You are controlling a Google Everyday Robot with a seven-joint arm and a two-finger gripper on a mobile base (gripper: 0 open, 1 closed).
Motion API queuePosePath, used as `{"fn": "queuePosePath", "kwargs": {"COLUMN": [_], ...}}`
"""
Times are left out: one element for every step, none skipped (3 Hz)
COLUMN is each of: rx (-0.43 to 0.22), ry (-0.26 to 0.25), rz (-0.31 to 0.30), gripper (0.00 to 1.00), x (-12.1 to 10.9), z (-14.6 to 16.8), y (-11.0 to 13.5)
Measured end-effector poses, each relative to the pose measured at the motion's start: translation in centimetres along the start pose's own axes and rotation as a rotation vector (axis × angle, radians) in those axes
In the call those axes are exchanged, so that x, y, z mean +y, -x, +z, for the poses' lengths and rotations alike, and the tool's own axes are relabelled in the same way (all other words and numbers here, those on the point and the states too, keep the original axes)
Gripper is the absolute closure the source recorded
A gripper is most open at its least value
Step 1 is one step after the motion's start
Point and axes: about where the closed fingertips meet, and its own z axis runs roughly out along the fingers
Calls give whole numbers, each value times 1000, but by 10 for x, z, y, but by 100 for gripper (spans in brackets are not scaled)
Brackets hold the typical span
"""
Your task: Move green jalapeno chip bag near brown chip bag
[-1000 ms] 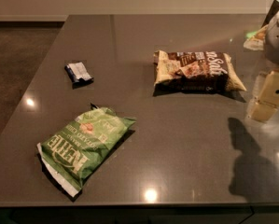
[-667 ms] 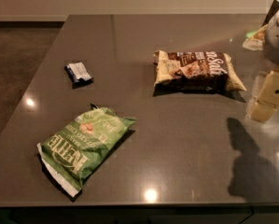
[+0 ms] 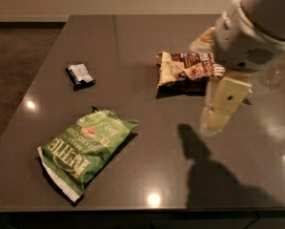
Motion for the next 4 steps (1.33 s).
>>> {"fn": "queuePosePath", "kwargs": {"rx": [-56, -94, -111, -111], "ry": [13, 26, 34, 44], "rz": [-102, -200, -264, -280], "gripper": [0, 0, 0, 0], "x": [19, 34, 43, 39], "z": [19, 46, 79, 118], "y": [47, 88, 119, 137]}}
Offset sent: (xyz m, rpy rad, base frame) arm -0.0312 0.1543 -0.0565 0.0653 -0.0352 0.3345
